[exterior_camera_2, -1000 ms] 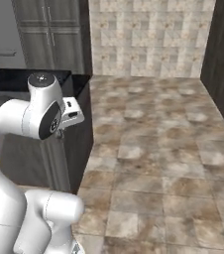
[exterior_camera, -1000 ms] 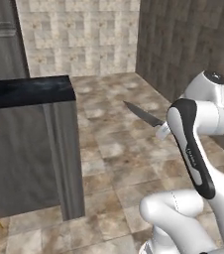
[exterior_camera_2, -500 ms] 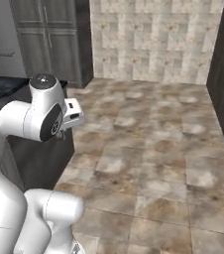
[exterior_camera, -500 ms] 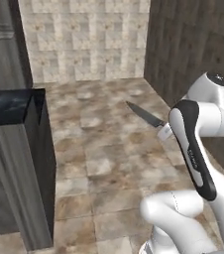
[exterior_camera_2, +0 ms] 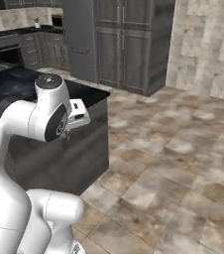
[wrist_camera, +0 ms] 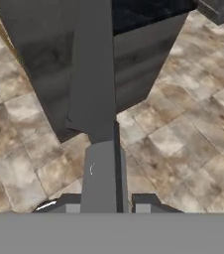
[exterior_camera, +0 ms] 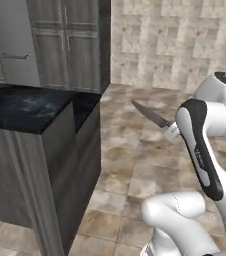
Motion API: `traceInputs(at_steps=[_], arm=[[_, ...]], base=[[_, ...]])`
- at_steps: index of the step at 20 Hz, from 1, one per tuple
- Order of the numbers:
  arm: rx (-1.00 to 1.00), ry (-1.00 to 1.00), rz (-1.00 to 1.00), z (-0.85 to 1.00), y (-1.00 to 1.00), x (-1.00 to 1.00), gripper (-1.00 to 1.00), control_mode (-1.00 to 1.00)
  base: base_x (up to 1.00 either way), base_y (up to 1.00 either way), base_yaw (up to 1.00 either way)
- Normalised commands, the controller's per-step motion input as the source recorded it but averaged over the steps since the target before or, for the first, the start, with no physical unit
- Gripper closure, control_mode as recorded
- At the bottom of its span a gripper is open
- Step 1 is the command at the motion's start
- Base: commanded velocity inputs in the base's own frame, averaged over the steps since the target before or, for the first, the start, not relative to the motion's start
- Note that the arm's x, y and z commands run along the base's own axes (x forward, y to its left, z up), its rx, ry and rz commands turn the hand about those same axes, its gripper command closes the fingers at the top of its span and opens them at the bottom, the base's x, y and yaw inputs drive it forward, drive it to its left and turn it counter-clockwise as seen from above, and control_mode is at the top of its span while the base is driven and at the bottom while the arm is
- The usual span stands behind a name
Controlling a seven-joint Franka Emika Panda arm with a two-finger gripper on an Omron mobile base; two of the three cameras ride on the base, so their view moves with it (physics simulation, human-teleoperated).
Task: Pick up the metallic utensils from the counter and place them in the open drawer. Make sure not to pick up any wooden utensils.
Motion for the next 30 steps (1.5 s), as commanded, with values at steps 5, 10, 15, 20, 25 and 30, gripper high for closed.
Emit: traceInputs(at_steps=[5,10,15,20,25,30], arm=[[0.00,0.00,0.00,0.00,0.00,0.00,1.00,1.00],[0.00,0.00,0.00,0.00,0.00,0.00,1.00,1.00],[0.00,0.00,0.00,0.00,0.00,0.00,1.00,1.00],[0.00,0.00,0.00,0.00,0.00,0.00,1.00,1.00],[0.00,0.00,0.00,0.00,0.00,0.00,1.00,1.00],[0.00,0.00,0.00,0.00,0.00,0.00,1.00,1.00]], base=[[0.73,-0.20,0.85],[0.39,-0.22,0.91],[0.01,-0.43,0.89],[-0.02,-0.78,0.76],[-0.47,-1.00,0.49],[-0.86,-1.00,0.39]])
